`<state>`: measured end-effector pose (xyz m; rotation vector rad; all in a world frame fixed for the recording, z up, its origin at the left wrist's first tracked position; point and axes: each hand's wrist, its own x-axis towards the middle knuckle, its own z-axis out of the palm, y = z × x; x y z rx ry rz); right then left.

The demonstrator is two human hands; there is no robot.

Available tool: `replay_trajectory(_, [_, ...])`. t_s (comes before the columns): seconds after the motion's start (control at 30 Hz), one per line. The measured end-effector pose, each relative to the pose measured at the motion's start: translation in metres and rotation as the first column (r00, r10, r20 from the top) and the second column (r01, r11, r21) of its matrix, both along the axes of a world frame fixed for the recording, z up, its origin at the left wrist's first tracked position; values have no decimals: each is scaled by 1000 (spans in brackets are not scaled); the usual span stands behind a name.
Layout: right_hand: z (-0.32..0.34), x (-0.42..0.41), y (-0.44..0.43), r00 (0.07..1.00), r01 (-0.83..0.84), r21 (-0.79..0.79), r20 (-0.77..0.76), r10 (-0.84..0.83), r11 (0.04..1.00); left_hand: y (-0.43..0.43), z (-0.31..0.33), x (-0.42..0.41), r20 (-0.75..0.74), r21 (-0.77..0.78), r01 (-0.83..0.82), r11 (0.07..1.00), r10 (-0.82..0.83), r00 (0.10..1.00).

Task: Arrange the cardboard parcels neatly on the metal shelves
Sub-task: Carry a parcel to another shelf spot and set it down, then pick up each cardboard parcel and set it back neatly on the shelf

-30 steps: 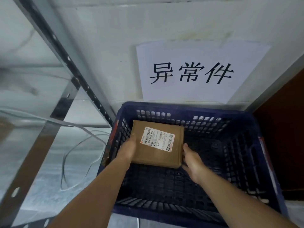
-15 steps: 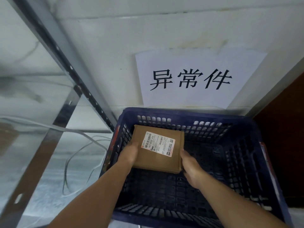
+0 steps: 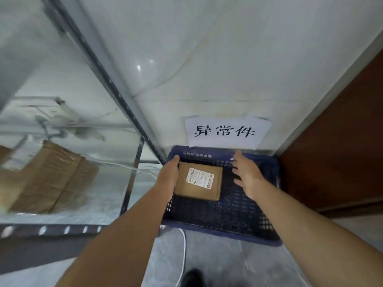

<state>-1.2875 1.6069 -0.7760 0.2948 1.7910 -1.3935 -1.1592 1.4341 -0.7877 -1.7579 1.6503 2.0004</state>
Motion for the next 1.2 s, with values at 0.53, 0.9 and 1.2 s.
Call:
replay_trajectory(0.53, [365, 85, 65, 973, -211, -102, -114, 199, 972, 127, 381, 78, -197, -33, -31, 999, 24, 980])
replay_trajectory(0.9, [424, 159, 105, 895, -441, -133, -142, 424, 887, 174, 437, 157, -210, -39, -127, 991, 116, 971])
replay_trajectory(1.2, [451, 291, 17, 654, -756, -187, -198, 730, 627, 113, 449, 299, -278, -127, -360, 924, 315, 908])
